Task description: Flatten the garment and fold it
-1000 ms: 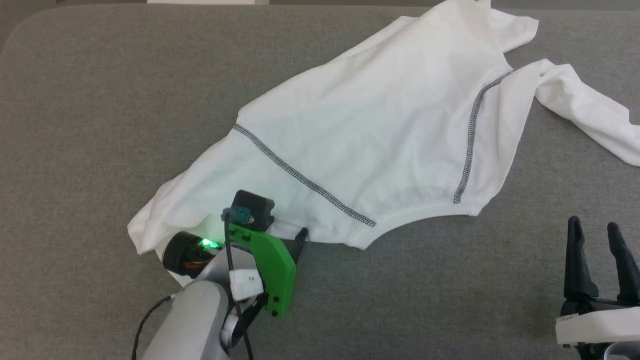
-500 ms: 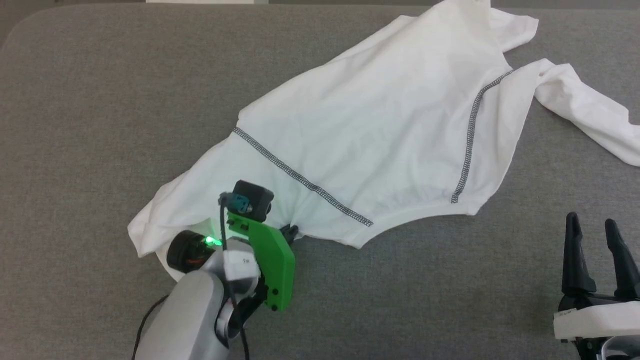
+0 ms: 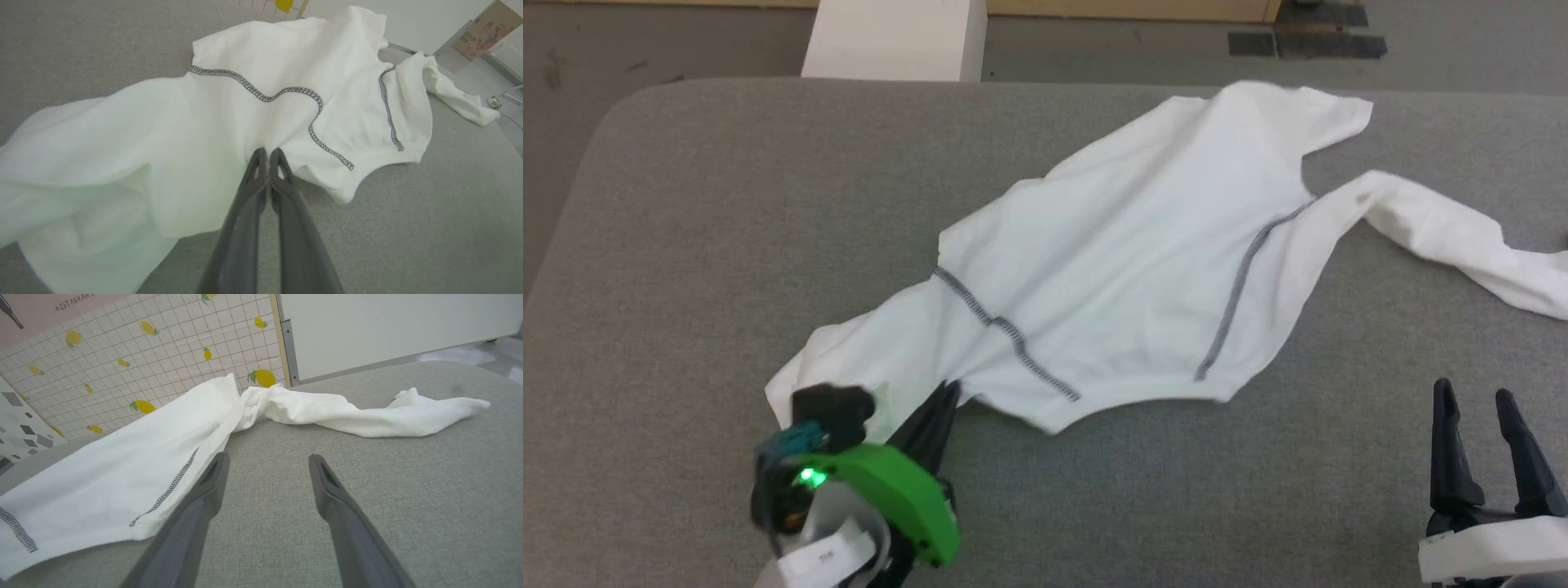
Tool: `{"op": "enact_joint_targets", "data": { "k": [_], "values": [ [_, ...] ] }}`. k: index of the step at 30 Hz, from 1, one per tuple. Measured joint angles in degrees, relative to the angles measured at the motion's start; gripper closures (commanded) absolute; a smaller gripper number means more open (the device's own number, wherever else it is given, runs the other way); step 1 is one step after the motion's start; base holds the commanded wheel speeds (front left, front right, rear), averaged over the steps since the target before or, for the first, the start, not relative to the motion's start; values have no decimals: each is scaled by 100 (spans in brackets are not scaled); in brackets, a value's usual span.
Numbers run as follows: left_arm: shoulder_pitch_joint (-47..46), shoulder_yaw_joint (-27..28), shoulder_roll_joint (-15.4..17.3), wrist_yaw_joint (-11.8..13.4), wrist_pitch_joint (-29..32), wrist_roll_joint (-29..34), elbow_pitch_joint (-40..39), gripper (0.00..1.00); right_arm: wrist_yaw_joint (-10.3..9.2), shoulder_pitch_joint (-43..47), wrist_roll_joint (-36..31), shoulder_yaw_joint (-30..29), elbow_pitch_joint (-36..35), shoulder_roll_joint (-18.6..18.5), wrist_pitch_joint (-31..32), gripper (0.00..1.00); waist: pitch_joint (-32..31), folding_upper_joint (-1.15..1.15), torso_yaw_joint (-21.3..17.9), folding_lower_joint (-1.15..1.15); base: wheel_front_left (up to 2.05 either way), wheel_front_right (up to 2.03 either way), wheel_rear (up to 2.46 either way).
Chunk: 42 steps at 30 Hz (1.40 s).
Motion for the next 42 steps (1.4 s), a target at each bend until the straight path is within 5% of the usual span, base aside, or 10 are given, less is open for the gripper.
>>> {"op": "enact_joint_targets", "data": {
  "k": [5,13,21,32,42],
  "values": [
    [697,297,159,226,-96,-66,-193,100,0,124,-1,29,-32,-1,69,0,-220,0,69,0,0,0,0],
    [965,281,231,170,-189,-202,-259,100,0,148,-241,365,-245,-2,578,0,-285,0,287,0,0,0,0],
    [504,-21,91,60,-240,-213,-334,100,1,-1038,-895,1135,-550,-291,2913,0,11,0,373,0,0,0,0],
    [-39,-366,-122,-44,-325,-166,-163,100,2,-1990,-531,2293,-443,-1814,5667,0,530,0,618,1,0,0,0],
    [-331,-578,-268,-119,-478,-246,102,100,1,-2454,-499,2463,-134,-1920,6018,0,974,0,969,1,0,0,0]
  ]
}}
